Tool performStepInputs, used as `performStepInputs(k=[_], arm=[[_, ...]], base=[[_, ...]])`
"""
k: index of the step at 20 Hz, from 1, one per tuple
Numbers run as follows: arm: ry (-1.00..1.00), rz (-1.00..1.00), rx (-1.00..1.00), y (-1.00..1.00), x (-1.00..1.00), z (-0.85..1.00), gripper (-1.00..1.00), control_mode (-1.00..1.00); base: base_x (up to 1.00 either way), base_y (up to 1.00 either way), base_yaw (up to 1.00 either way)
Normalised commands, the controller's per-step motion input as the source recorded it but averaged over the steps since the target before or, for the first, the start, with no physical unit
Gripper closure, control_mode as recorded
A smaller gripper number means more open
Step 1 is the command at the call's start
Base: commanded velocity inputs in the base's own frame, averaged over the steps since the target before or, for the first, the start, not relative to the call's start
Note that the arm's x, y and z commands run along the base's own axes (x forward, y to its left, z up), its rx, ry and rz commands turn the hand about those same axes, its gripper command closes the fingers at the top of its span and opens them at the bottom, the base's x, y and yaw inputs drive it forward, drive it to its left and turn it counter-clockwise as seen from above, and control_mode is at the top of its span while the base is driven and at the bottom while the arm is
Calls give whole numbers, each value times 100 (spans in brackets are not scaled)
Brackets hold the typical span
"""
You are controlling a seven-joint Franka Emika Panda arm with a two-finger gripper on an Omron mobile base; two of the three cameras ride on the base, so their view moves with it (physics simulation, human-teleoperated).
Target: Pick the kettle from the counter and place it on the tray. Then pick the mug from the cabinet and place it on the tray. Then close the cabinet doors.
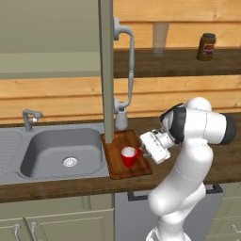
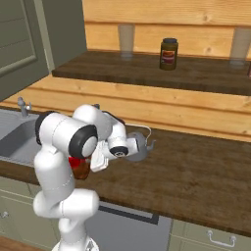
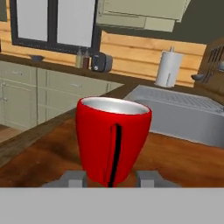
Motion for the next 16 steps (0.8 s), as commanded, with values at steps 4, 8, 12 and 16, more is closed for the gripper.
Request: performStepInputs(k=[4, 8, 12, 16], arm=[[0, 0, 1, 4, -23, 16, -100, -100], [0, 0, 4, 0, -23, 37, -100, -100], [-5, -1, 5, -10, -36, 60, -100, -100], [-7, -6, 7, -25, -45, 77, -100, -100]], base=[[0, 0, 0], [0, 0, 0], [0, 0, 0], [0, 0, 0]])
